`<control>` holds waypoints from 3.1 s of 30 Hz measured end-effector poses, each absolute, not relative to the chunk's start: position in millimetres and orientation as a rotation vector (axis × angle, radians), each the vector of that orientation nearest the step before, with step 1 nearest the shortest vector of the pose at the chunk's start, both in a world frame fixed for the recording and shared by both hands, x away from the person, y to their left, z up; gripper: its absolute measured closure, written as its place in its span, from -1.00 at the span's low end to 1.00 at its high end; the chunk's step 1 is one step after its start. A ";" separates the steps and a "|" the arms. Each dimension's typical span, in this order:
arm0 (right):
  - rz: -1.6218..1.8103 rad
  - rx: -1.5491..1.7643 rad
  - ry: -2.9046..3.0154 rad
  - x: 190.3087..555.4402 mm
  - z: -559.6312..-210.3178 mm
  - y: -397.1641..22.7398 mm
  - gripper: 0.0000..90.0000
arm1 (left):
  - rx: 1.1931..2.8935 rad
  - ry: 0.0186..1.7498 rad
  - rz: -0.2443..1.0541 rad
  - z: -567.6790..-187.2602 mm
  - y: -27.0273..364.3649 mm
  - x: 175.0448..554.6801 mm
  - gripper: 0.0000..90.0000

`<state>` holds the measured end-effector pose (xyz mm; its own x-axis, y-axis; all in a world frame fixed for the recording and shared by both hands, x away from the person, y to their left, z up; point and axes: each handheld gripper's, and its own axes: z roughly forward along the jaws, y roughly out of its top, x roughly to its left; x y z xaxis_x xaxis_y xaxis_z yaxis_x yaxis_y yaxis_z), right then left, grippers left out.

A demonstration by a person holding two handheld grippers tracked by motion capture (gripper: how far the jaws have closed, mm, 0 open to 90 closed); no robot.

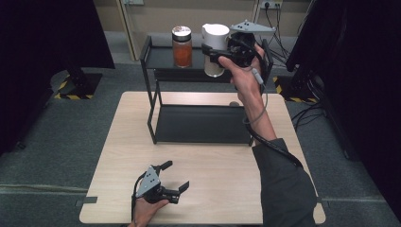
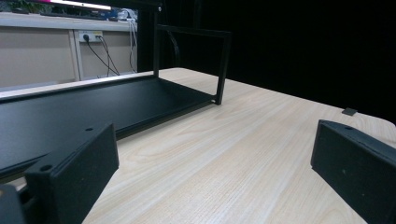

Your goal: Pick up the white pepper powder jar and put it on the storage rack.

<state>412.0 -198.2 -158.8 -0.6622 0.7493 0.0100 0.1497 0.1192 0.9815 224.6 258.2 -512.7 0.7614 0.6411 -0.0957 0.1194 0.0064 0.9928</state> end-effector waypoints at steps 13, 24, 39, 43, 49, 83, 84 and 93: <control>1.526 0.903 1.833 429.3 -160.9 -189.4 -0.32 | 1.528 0.642 0.442 -512.9 259.1 225.7 -1.00; 1.481 0.915 1.819 437.8 -165.6 -176.9 -0.32 | 1.533 0.637 0.437 -513.1 259.2 225.7 -1.00; 1.470 0.940 1.786 448.5 -175.6 -166.8 -0.32 | 1.541 0.629 0.433 -513.3 257.8 225.7 -1.00; 1.476 0.942 1.778 450.4 -179.2 -165.8 -0.32 | 1.543 0.626 0.433 -513.4 257.2 225.5 -1.00; 1.470 0.938 1.772 451.2 -182.3 -166.3 -0.32 | 1.541 0.625 0.432 -513.5 256.7 224.8 -1.00; 1.481 0.983 1.778 438.7 -184.7 -180.4 -0.96 | 1.548 0.625 0.434 -514.0 255.8 224.8 -1.00; 1.486 0.980 1.779 437.8 -185.3 -181.5 -0.96 | 1.548 0.625 0.434 -514.0 255.8 224.7 -1.00; 1.541 0.952 1.779 427.6 -192.8 -193.6 -0.98 | 1.548 0.627 0.435 -514.1 255.7 224.9 -1.00</control>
<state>427.6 -193.6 -192.8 -0.5677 0.8231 0.0181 0.1353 0.0716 0.9882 224.9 255.7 -514.1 0.7746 0.6248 -0.0979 0.1271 -0.0021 0.9919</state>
